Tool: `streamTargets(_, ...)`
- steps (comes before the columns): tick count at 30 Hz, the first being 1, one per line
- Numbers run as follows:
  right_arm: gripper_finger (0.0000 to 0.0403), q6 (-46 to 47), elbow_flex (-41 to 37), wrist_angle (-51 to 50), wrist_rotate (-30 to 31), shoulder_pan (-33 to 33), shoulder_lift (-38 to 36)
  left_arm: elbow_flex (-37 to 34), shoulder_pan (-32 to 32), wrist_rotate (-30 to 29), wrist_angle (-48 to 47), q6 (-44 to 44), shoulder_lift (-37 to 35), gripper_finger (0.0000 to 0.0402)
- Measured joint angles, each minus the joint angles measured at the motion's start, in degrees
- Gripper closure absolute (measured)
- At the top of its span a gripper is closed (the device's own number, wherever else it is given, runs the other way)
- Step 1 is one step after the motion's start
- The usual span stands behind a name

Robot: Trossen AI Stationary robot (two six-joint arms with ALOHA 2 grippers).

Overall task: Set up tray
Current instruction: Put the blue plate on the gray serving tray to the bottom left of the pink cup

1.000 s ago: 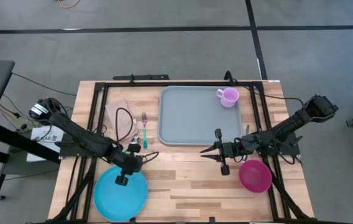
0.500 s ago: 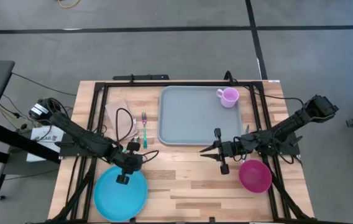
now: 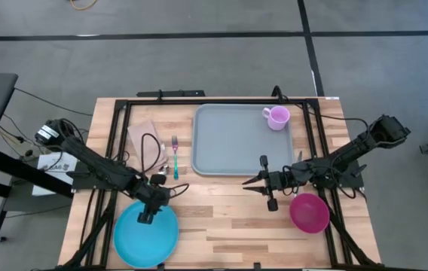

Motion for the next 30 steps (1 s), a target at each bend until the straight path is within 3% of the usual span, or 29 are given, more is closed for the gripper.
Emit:
streamTargets(9,0.0351,0.0,0.0,-0.48,0.0,-0.04,0.0,-3.69,1.53,-1.88,1.18,-2.08,0.0,0.0245)
streamTargets(17,0.0351,0.0,0.0,-0.7,0.0,-0.04,0.0,-7.99,1.62,3.52,8.2,-5.02,0.0,0.0269)
streamTargets(21,0.0351,-0.01,0.0,-0.7,0.0,-0.04,0.0,-7.98,1.62,3.53,8.35,-4.95,0.0,0.0306)
streamTargets(26,0.0351,0.0,0.0,-0.7,0.0,-0.04,0.0,-7.67,1.6,3.5,11.51,-5.93,-0.04,0.0387)
streamTargets(30,0.0351,0.0,0.0,-0.7,0.0,-0.04,0.0,-4.47,1.64,0.97,12.67,-6.78,-0.02,0.0392)
